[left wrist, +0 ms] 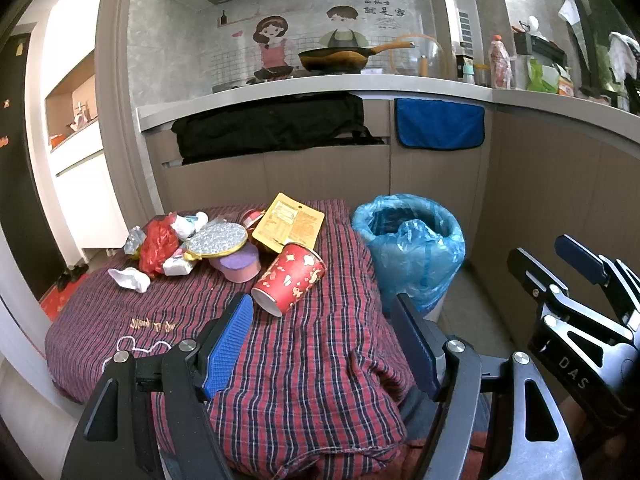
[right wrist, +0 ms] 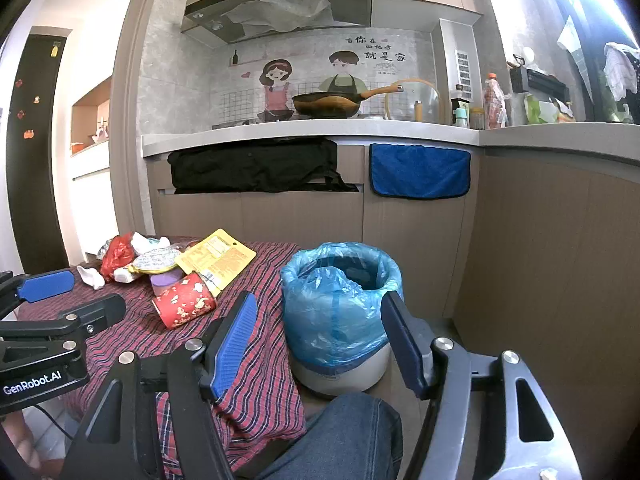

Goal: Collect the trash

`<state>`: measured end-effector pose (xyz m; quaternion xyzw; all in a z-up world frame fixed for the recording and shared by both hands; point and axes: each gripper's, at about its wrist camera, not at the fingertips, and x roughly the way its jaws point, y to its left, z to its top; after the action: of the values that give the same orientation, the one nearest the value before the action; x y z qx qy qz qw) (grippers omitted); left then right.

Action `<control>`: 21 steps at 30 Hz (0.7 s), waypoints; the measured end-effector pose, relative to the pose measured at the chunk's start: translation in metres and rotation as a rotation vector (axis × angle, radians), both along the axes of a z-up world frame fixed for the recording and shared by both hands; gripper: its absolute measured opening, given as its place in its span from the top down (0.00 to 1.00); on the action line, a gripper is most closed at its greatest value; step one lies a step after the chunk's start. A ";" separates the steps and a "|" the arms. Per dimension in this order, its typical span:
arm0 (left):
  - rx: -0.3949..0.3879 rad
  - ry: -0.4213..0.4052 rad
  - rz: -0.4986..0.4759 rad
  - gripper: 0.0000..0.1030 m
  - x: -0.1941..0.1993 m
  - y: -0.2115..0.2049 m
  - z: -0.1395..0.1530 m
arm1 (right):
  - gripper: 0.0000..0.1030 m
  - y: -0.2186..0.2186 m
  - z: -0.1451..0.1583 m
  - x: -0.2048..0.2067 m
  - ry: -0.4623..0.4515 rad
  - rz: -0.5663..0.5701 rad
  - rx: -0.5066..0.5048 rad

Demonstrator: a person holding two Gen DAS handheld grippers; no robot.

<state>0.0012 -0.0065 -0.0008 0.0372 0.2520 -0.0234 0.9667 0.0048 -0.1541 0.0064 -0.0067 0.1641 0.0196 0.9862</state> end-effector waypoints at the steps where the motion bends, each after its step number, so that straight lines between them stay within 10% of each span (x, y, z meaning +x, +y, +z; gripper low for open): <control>1: 0.000 -0.001 0.001 0.30 0.000 0.000 0.000 | 0.40 0.000 0.000 0.000 0.000 0.000 0.001; 21: -0.012 -0.003 0.012 0.30 0.000 0.009 0.003 | 0.40 -0.001 -0.002 -0.001 0.003 -0.002 0.000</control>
<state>0.0010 0.0028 0.0022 0.0297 0.2506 -0.0192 0.9675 0.0039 -0.1549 0.0044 -0.0064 0.1657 0.0188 0.9860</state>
